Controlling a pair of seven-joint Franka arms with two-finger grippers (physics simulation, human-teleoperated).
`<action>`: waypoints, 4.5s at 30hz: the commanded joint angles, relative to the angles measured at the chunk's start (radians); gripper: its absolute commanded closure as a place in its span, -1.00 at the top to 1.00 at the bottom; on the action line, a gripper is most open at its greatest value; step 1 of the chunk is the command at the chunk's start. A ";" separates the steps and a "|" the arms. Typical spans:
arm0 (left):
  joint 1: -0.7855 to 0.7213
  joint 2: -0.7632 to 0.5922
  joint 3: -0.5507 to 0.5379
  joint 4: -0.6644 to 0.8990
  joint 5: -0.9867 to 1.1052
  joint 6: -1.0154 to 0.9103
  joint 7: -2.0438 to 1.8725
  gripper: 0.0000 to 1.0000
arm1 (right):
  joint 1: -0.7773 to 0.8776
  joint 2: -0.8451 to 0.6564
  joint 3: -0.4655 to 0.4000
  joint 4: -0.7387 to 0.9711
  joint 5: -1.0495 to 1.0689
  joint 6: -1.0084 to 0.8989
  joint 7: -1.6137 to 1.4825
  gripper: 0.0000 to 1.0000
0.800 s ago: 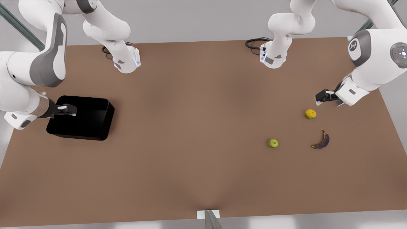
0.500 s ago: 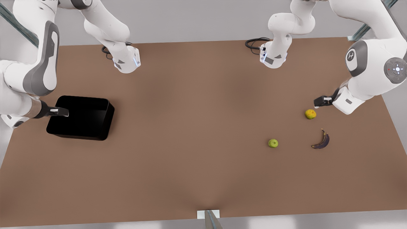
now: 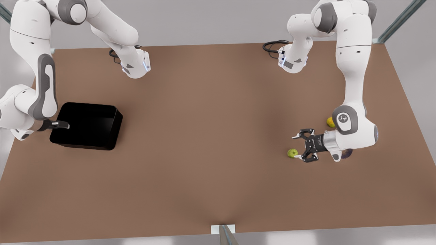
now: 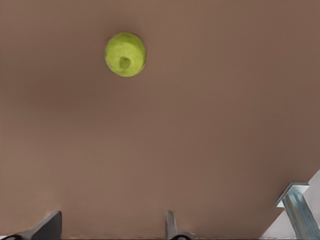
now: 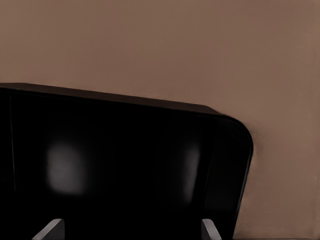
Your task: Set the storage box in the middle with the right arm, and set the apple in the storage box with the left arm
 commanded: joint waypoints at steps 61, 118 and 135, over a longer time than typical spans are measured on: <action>0.052 0.261 -0.014 -0.202 -0.891 0.217 0.547 0.24 | 0.119 0.160 0.001 0.007 -0.015 0.089 -0.094 -0.57; -0.774 -0.044 0.207 0.025 -0.289 0.757 -0.097 1.00 | 0.309 -0.029 0.096 0.542 0.049 -0.667 0.266 1.00; 0.108 -0.507 -0.193 0.048 0.883 -0.334 1.035 1.00 | 0.309 -0.025 0.096 0.548 0.042 -0.649 0.263 1.00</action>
